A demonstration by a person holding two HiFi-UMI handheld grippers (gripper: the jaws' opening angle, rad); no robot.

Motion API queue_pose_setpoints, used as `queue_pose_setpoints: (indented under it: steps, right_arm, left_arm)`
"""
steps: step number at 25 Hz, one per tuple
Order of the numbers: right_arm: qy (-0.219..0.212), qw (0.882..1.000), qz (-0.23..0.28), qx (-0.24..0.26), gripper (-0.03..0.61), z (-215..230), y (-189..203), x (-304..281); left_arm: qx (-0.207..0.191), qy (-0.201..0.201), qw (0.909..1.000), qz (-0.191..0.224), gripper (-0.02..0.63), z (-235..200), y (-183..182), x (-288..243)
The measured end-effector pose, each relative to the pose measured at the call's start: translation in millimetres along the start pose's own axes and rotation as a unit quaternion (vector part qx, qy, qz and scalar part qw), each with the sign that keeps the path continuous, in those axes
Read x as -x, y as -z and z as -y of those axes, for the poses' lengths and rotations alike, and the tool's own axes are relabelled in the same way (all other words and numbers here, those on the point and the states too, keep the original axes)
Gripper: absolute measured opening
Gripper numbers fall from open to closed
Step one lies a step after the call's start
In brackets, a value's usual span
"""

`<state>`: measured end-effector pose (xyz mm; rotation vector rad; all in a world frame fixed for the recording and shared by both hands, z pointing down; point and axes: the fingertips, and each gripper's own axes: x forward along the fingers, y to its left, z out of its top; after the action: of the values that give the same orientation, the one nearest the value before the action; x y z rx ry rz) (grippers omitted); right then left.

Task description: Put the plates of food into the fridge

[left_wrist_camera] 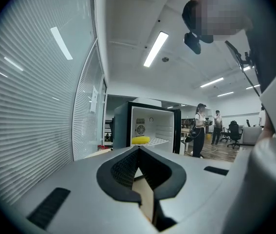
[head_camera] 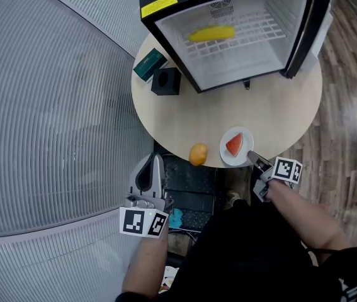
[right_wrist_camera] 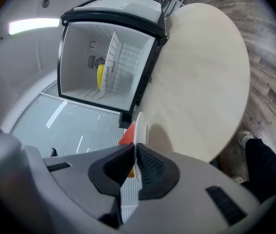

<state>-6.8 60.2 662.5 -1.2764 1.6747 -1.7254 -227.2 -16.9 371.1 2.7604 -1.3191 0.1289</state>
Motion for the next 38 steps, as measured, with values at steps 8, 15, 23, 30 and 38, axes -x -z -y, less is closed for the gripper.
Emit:
queue_pose_setpoints:
  steps: [8,15,23,30,38]
  right_arm:
    - [-0.019,1.000,0.023,0.004,0.017,-12.6,-29.8,1.5]
    - [-0.035,0.998,0.059,0.017,0.017,-27.3,-69.9,0.7]
    - [-0.034,0.994,0.090,0.049,0.017,-40.0,-120.1,6.1]
    - [-0.071,0.990,0.113,0.040,0.017,-61.2,-160.3,-1.3]
    - [-0.091,0.985,0.145,0.037,0.017,-71.3,-209.7,-5.9]
  left_arm:
    - [-0.001,0.004,1.0000,0.005,0.006,2.6,-6.2,-16.4]
    - [-0.002,0.017,0.9997,0.017,0.006,6.6,-17.8,-39.9]
    - [-0.002,0.031,0.9988,0.038,0.006,12.1,-37.3,-68.2]
    - [-0.005,0.042,0.9978,0.050,0.006,18.4,-51.3,-98.0]
    - [-0.014,0.060,0.9965,0.056,0.006,31.3,-67.5,-132.6]
